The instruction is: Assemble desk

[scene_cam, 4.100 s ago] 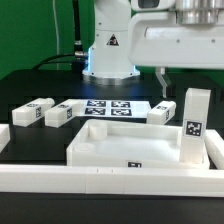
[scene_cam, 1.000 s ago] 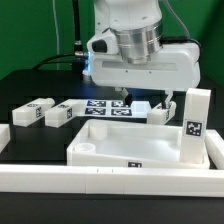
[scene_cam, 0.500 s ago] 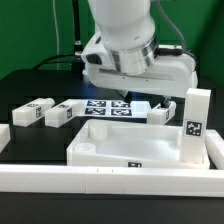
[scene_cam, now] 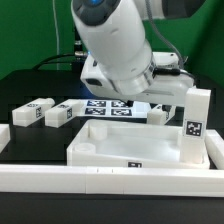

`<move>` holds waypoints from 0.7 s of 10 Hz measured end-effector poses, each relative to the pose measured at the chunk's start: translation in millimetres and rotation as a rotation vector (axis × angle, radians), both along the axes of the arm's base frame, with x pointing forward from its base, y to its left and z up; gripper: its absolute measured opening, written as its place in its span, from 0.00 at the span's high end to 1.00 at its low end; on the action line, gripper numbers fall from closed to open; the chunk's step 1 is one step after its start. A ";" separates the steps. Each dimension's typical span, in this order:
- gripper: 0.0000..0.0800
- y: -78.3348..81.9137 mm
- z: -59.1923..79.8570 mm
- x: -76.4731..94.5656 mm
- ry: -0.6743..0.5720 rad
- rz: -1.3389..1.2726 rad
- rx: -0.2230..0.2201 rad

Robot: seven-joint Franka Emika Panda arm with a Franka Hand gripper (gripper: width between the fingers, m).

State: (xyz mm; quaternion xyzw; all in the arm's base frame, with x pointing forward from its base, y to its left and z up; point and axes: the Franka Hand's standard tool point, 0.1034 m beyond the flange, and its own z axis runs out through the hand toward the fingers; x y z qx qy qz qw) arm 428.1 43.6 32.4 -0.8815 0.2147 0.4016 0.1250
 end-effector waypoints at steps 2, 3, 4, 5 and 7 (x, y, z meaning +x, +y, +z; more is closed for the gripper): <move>0.19 0.6 -4.0 -5.9 0.093 0.006 0.039; 0.19 2.8 -5.7 -8.8 0.154 0.016 0.065; 0.19 6.6 -8.5 -4.4 0.156 0.018 0.060; 0.19 12.7 -5.4 -2.5 0.150 0.026 0.060; 0.19 17.0 -7.9 -3.3 0.149 0.033 0.061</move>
Offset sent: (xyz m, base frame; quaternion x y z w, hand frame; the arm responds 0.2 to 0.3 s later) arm 0.0049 0.0223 -0.0003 0.0004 -0.0600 0.0094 0.9982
